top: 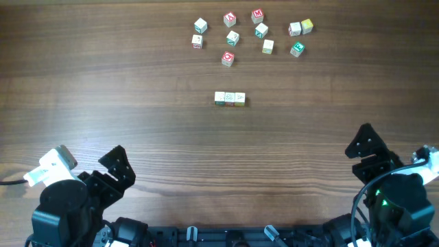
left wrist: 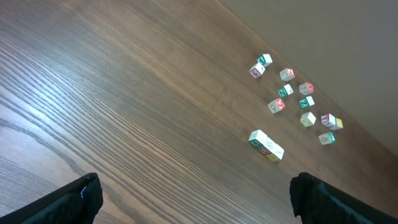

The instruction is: Form a horizontal line

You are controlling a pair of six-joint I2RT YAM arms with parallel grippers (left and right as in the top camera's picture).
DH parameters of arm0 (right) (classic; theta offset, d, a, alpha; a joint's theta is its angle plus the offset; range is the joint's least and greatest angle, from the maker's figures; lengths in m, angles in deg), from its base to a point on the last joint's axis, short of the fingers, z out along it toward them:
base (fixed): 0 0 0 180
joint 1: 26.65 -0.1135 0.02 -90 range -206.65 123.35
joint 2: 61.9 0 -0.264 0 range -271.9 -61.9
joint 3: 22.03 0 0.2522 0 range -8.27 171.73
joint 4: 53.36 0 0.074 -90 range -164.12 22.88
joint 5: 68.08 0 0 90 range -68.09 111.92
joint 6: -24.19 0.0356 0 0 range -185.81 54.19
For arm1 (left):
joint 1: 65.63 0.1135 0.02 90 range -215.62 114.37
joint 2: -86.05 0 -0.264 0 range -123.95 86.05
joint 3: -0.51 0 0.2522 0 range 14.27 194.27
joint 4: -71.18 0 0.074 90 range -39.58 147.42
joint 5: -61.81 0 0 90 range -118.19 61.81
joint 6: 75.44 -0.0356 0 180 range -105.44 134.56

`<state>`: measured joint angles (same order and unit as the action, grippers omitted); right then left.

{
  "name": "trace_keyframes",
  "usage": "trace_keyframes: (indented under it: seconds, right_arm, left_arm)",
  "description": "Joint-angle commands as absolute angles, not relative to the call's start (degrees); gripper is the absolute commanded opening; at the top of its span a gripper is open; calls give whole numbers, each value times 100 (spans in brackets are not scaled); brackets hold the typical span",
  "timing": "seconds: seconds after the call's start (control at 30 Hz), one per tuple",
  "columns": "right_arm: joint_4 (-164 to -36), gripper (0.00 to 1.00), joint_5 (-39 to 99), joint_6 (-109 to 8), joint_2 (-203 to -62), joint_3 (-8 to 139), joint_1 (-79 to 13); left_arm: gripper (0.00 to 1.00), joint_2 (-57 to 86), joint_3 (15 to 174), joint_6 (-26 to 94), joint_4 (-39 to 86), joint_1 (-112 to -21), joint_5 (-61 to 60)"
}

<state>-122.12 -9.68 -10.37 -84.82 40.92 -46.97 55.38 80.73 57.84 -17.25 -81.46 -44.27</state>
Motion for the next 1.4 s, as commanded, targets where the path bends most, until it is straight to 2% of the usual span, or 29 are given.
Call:
trace_keyframes:
  seconds: [0.0,0.47,0.8,0.87,1.03,1.07,1.13,1.37]
  right_arm:
    - [-12527,100,-1110,200,-8463,4055,-4727]
    - [-12779,100,-1103,2390,-8458,4033,-4723]
    - [-12532,100,-491,2407,-8115,3373,-4071]
    - [-12219,100,-319,2329,-7885,3148,-3943]
    - [-10272,100,300,604,-7061,2252,-3525]
    - [-9570,100,643,23,-6817,1931,-3337]
    - [-8906,100,1001,-364,-6633,1607,-3143]
    - [-7159,100,2020,-731,-6452,654,-2452]
  left_arm:
    - [100,5562,8047,5739,-1727,-8124,-4519]
    - [100,5562,8047,5739,-1727,-8124,-4519]
    - [100,5562,8047,5739,-1727,-8124,-4519]
    - [100,5562,8047,5739,-1727,-8124,-4519]
    - [100,5562,8047,5739,-1727,-8124,-4519]
    - [100,5562,8047,5739,-1727,-8124,-4519]
    - [100,5562,8047,5739,-1727,-8124,-4519]
    - [100,5562,8047,5739,-1727,-8124,-4519]
